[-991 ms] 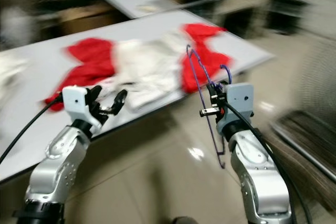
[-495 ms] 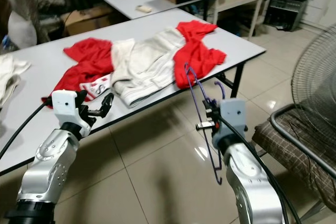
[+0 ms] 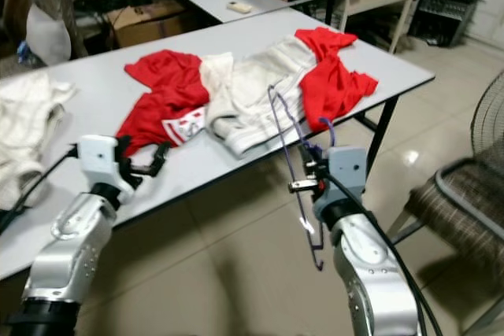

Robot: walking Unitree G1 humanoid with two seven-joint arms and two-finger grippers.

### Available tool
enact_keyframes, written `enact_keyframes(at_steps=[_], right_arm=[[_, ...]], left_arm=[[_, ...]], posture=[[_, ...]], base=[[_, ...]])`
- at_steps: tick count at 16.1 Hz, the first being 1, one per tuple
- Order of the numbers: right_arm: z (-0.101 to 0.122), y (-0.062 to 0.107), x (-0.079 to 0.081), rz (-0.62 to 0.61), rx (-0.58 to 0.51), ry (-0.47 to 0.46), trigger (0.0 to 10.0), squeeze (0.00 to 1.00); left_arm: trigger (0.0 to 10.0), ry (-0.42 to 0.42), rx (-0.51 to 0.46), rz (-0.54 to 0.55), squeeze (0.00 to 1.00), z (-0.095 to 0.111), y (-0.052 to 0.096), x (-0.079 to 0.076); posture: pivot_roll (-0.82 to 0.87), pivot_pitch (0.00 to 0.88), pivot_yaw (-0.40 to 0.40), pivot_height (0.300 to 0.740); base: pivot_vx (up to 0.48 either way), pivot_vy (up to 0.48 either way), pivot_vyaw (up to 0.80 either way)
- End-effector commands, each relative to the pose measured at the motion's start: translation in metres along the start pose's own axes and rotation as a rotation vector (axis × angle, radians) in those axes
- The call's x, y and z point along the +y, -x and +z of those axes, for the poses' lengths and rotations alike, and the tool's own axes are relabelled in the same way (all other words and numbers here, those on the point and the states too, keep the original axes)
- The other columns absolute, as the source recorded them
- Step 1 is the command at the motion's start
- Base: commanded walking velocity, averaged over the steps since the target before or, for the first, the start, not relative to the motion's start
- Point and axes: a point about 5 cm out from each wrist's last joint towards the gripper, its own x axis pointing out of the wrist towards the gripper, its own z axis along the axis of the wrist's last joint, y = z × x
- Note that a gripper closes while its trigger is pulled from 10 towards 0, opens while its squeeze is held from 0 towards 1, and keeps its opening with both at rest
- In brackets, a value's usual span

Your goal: Hang hanger

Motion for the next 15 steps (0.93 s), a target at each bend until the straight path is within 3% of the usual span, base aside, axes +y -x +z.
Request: enact_keyframes(at_steps=[1,3,7,10,15], right_arm=[[0.001,0.002,-0.008,-0.041,-0.004,0.033,10.0,0.0],[0.002,0.006,-0.007,-0.034,-0.001,-0.005,10.0,0.0],[-0.002,0.008,-0.009,-0.06,0.012,0.014,10.0,0.0],[0.001,0.009,-0.007,-0.052,0.009,0.019,10.0,0.0],[0.002,0.01,-0.013,-0.068,0.004,0.035,10.0,0.0]], left_arm=[[10.0,-0.02,0.024,-0.007,0.0,-0.005,-0.004,-0.005],[10.0,0.017,0.035,-0.044,0.0,-0.004,-0.004,-0.017],[10.0,0.025,0.016,-0.091,0.0,-0.005,-0.005,-0.026],[10.0,0.032,0.009,-0.115,0.0,-0.003,-0.006,-0.034],[10.0,0.024,-0.002,-0.098,0.0,0.0,-0.012,-0.034]], posture=[[-0.17,0.0,0.107,0.74],[-0.17,0.0,0.114,0.74],[-0.18,0.0,0.127,0.74],[-0.18,0.0,0.132,0.74],[-0.19,0.0,0.15,0.74]], base=[[0.0,0.0,0.0],[0.0,0.0,0.0],[0.0,0.0,0.0],[0.305,0.0,0.0],[0.377,0.0,-0.59]])
